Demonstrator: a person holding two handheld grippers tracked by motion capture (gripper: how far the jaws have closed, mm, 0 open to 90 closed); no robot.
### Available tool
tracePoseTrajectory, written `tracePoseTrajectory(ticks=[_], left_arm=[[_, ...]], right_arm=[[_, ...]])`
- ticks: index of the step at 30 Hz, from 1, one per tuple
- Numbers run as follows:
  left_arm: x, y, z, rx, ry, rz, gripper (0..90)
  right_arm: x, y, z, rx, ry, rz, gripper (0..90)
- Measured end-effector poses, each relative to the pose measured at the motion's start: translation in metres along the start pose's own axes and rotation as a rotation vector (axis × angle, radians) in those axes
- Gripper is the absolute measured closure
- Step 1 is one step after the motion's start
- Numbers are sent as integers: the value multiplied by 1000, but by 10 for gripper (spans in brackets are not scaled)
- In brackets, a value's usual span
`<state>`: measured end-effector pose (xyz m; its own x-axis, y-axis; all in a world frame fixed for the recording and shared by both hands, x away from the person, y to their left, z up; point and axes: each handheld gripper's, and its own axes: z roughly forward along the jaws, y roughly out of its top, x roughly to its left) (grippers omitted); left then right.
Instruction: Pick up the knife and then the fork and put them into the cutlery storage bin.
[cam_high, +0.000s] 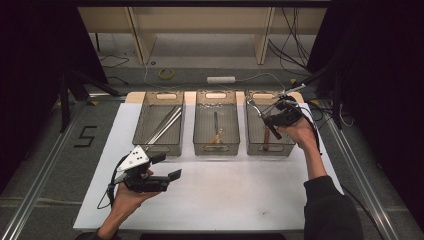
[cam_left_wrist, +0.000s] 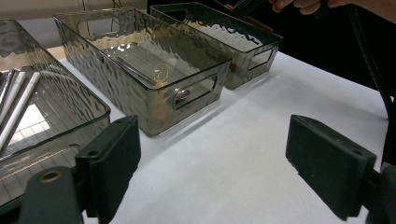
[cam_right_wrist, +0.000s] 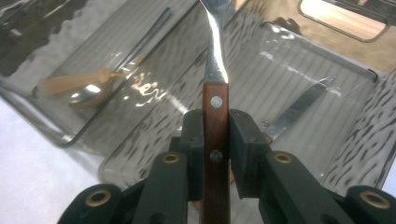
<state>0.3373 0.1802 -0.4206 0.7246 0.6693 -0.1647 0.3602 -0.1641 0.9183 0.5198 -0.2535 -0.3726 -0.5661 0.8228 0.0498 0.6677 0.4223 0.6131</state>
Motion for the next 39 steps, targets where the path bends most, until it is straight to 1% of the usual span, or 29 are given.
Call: tracePoseTrajectory(ticks=[5,9,12,21,31,33,35,39], left_arm=[[-1,0,0,0,0,0,176],[0,0,0,0,-1,0,176],[0,0,0,0,0,-1,176],[-1,0,0,1,-1,1,176],[-1,0,0,1,-1,1,176],[-1,0,0,1,-1,0,176],[0,0,0,1,-2,0,176],[-1,0,0,2,-2,0,176]], right_arm=[[-2,2,6,0,-26,23,773],[-1,3,11,7,-44,29,773],[-2,3,14,9,-55,50,773],[-2,2,20,14,-68,64,773],[-2,-1,29,33,-80,94,773],[-3,-3,31,33,-88,93,773],[-4,-4,32,39,-95,105,773],[-5,-6,33,49,-105,113,772]])
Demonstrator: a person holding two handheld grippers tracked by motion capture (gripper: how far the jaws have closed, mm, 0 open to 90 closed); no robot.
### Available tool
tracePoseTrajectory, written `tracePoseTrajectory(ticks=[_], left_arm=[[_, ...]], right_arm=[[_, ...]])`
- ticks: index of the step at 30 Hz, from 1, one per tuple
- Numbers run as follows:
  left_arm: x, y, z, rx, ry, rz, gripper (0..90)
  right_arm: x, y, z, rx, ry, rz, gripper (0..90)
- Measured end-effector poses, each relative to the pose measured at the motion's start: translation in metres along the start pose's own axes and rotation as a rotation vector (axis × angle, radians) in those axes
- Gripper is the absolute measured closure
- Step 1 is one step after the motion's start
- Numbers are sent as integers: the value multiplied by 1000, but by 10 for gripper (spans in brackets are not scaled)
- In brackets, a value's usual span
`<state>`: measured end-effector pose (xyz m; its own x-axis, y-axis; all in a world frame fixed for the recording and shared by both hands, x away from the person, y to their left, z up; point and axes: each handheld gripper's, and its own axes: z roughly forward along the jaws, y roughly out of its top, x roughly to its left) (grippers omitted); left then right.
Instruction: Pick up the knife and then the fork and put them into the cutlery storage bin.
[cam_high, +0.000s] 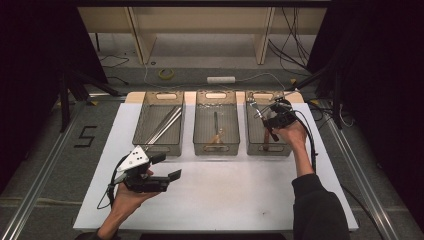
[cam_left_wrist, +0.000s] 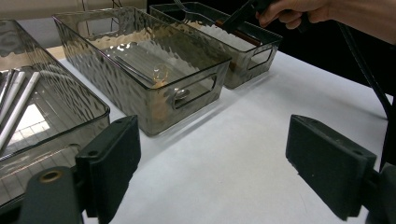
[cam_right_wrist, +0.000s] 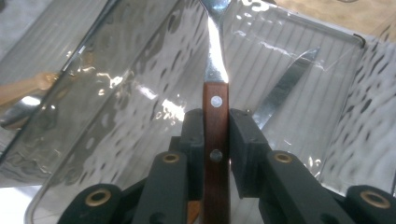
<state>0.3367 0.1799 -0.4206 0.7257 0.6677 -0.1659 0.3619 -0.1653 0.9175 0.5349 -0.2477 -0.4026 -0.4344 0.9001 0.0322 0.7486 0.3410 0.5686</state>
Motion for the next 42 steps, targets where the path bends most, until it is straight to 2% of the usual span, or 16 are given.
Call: tracePoseTrajectory(ticks=[7,10,18,28,35,38,42], left_arm=[[0,0,0,2,1,0,176],[0,0,0,2,1,0,176],[0,0,0,3,0,0,176],[0,0,0,2,1,1,175],[0,0,1,3,0,1,175],[0,0,1,3,1,0,176],[0,0,0,3,1,0,175]], right_arm=[[-4,-4,5,14,-1,26,756],[-5,-5,6,7,0,37,681],[-2,-4,-3,-31,24,-1,645],[0,-7,-10,-63,66,4,579],[-2,-10,-13,-78,66,26,457],[-1,-11,-15,-79,86,35,401],[3,-13,-20,-114,106,31,368]])
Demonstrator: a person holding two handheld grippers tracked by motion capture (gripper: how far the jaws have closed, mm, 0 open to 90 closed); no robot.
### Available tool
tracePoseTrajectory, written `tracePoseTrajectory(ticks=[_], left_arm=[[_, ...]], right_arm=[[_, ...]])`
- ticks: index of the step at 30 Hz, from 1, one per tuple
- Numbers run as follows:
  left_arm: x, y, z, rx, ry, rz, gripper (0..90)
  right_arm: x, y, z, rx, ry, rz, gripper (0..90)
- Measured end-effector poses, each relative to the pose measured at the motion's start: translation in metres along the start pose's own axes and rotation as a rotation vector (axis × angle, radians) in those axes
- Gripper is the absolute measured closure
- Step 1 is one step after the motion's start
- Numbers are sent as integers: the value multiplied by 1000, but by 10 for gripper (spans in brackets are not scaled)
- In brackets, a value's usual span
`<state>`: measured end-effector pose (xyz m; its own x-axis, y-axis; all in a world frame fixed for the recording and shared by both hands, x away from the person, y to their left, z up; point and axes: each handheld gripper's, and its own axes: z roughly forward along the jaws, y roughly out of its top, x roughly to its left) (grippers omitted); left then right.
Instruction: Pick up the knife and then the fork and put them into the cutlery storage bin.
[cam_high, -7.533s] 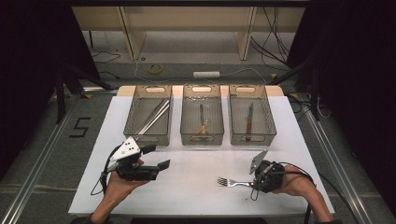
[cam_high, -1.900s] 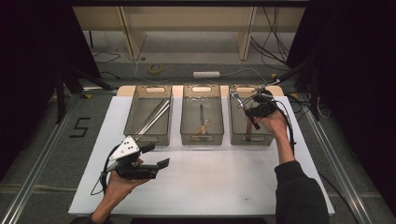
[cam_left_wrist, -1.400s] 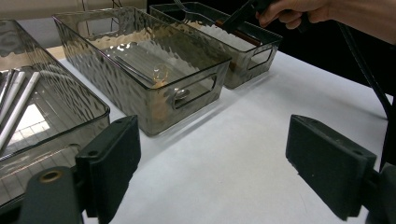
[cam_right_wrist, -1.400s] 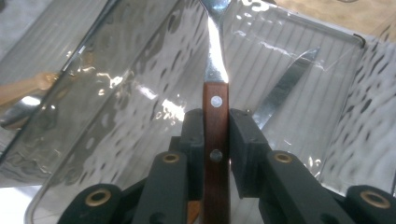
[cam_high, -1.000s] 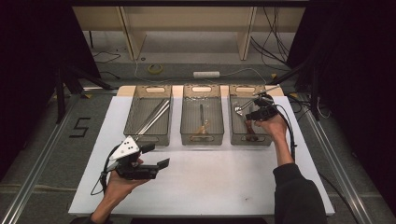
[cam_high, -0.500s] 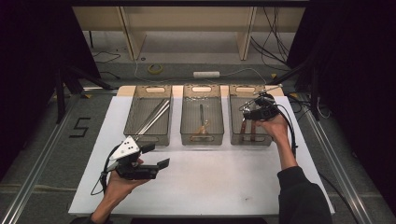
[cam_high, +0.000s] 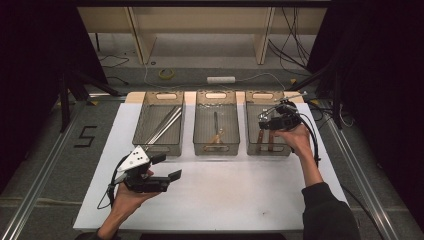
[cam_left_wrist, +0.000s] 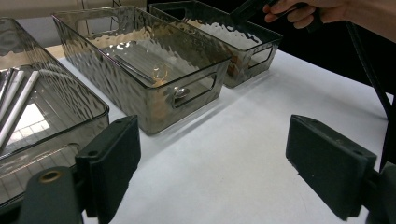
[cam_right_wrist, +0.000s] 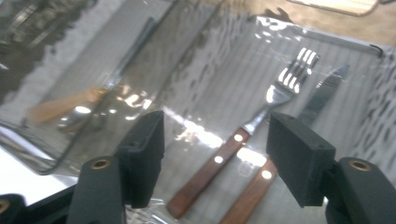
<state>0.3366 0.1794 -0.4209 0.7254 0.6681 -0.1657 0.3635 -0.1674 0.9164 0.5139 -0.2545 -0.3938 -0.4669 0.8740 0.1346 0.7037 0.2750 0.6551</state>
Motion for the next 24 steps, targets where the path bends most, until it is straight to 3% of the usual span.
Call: tracePoseTrajectory(ticks=[9,16,24], left_arm=[[0,0,0,0,0,-3,175],[0,0,0,-1,0,4,176],[0,0,0,0,0,1,175]], right_arm=[[13,-7,-10,-62,26,-43,327],[35,-16,-22,-113,53,-121,313],[52,-24,-30,-165,89,-149,302]])
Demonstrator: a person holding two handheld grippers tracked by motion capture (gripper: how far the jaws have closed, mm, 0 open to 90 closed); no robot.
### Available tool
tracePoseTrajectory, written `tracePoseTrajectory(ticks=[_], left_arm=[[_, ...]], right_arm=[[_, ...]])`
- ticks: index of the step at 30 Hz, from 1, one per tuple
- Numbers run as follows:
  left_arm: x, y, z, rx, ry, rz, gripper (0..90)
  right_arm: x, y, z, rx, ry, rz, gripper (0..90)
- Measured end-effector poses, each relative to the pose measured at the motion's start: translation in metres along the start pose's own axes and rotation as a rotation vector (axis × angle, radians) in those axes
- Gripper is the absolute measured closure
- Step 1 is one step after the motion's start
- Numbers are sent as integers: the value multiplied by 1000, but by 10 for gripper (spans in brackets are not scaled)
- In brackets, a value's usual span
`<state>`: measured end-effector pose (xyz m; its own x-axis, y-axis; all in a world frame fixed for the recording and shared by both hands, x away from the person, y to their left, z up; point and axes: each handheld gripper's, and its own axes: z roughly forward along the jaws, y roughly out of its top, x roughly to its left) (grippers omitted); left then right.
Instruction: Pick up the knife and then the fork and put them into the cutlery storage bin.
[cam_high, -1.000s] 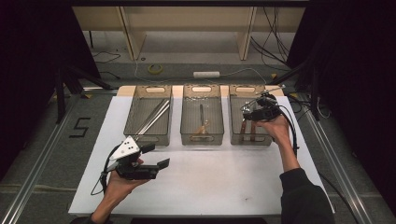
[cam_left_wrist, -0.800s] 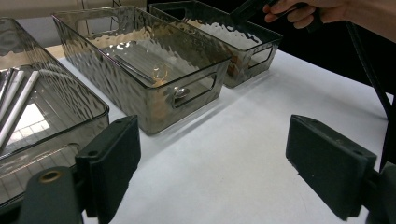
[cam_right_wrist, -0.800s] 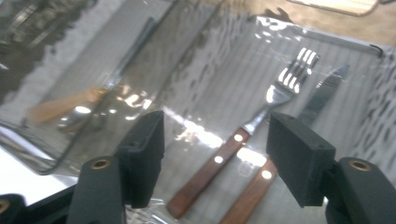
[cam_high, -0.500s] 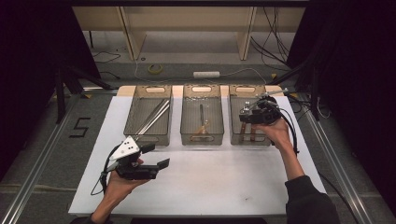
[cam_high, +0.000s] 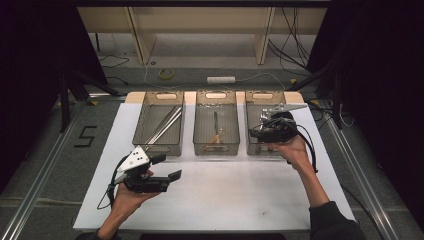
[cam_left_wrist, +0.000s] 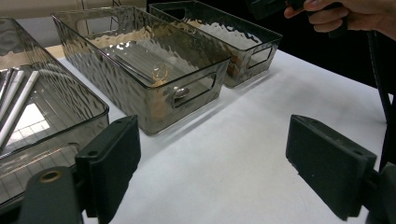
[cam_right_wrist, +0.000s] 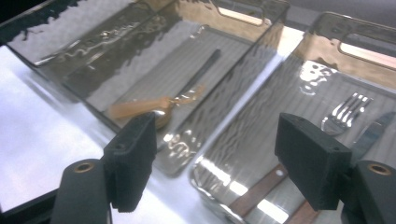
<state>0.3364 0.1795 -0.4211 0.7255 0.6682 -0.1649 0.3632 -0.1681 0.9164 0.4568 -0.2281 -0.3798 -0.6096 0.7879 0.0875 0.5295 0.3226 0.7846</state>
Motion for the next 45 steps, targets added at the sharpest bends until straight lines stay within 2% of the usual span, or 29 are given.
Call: tracePoseTrajectory(ticks=[11,16,25,31,37,45], left_arm=[[0,0,0,1,1,-2,176],[0,0,0,1,2,-5,176],[1,0,0,-2,4,-8,176],[1,0,0,-6,1,-12,175],[1,1,1,-6,-1,-12,175],[0,0,-2,-10,-7,-14,175]], right_arm=[[20,-20,-11,-92,54,1,303],[29,-29,-18,-121,72,-16,303],[36,-46,-27,-170,108,-18,303],[39,-55,-27,-181,128,-10,292],[44,-62,-30,-186,128,-27,278],[48,-74,-38,-213,141,-12,247]])
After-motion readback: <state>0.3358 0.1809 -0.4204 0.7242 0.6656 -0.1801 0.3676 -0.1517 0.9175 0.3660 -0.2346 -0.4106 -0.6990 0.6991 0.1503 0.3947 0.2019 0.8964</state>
